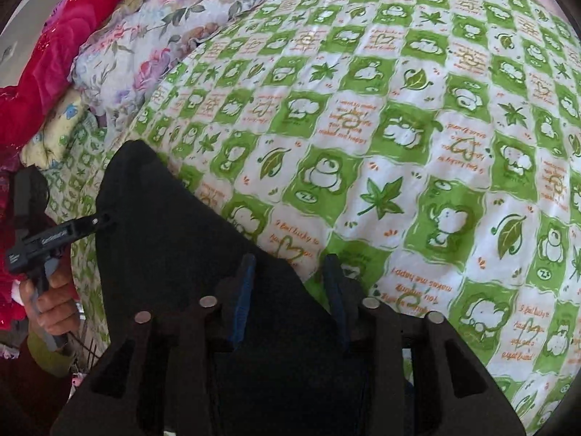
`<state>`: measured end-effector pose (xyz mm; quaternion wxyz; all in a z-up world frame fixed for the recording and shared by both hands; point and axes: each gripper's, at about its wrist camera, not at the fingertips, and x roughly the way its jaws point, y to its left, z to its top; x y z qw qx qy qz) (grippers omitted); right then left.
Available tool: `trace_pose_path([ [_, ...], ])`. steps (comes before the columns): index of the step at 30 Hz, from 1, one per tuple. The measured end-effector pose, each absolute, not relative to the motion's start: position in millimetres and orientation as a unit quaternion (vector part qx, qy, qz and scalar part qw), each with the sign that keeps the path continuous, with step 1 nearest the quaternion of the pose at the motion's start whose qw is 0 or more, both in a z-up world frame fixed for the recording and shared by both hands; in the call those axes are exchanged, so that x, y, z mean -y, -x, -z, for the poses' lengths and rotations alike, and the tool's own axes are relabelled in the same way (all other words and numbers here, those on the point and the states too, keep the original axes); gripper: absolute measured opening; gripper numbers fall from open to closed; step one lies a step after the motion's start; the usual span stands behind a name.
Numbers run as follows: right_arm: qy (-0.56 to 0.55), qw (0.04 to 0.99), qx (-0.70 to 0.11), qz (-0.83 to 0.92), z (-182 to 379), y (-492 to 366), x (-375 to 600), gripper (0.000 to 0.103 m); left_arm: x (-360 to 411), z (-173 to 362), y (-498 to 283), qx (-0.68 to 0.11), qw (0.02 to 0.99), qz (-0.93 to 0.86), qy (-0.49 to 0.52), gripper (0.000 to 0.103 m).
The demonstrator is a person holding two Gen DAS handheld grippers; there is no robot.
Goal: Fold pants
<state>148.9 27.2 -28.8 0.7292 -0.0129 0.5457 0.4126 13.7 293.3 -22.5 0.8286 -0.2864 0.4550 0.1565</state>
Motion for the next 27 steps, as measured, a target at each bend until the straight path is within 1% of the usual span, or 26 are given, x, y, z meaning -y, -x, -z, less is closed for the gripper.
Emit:
trace_pose_path([
  [1, 0.017, 0.731, -0.543, -0.413, 27, -145, -29, 0.018, -292, 17, -11, -0.445, 0.835, -0.154, 0.285, 0.025],
  [2, 0.025, 0.738, -0.536, -0.41, 24, -141, -29, 0.014, -293, 10, -6, -0.432, 0.841, -0.149, 0.289, 0.022],
  [3, 0.031, 0.747, -0.523, -0.409, 16, -133, -29, 0.013, -293, 3, 0, -0.418, 0.847, -0.14, 0.295, 0.02],
  [5, 0.025, 0.763, -0.497, -0.413, 0, -123, -25, 0.012, -294, -16, 16, -0.385, 0.86, -0.123, 0.31, 0.019],
  [8, -0.016, 0.791, -0.439, -0.427, -31, -109, -11, 0.012, -296, -50, 48, -0.329, 0.883, -0.099, 0.32, 0.019],
  [9, -0.031, 0.802, -0.414, -0.43, -41, -105, -6, 0.012, -297, -57, 55, -0.319, 0.888, -0.097, 0.318, 0.019],
  [11, -0.054, 0.809, -0.388, -0.437, -47, -103, -6, 0.011, -300, -69, 67, -0.303, 0.895, -0.095, 0.313, 0.019],
  [14, -0.042, 0.819, -0.373, -0.434, -42, -101, -27, 0.011, -309, -70, 72, -0.298, 0.898, -0.101, 0.307, 0.019],
  [16, -0.017, 0.826, -0.368, -0.427, -31, -101, -49, 0.01, -320, -59, 68, -0.311, 0.894, -0.12, 0.301, 0.019],
  [21, 0.0, 0.825, -0.392, -0.408, -1, -107, -70, 0.01, -335, -25, 43, -0.351, 0.88, -0.157, 0.278, 0.019],
  [22, 0.003, 0.823, -0.399, -0.404, 3, -109, -72, 0.01, -337, -18, 39, -0.362, 0.877, -0.16, 0.272, 0.019],
  [24, 0.004, 0.816, -0.42, -0.397, 8, -111, -72, 0.013, -338, -8, 33, -0.383, 0.869, -0.17, 0.263, 0.023],
  [26, -0.002, 0.82, -0.419, -0.39, 4, -108, -64, 0.016, -338, -7, 38, -0.385, 0.867, -0.182, 0.257, 0.035],
  [27, -0.006, 0.823, -0.416, -0.386, -2, -105, -57, 0.018, -338, -10, 41, -0.38, 0.87, -0.185, 0.254, 0.037],
])
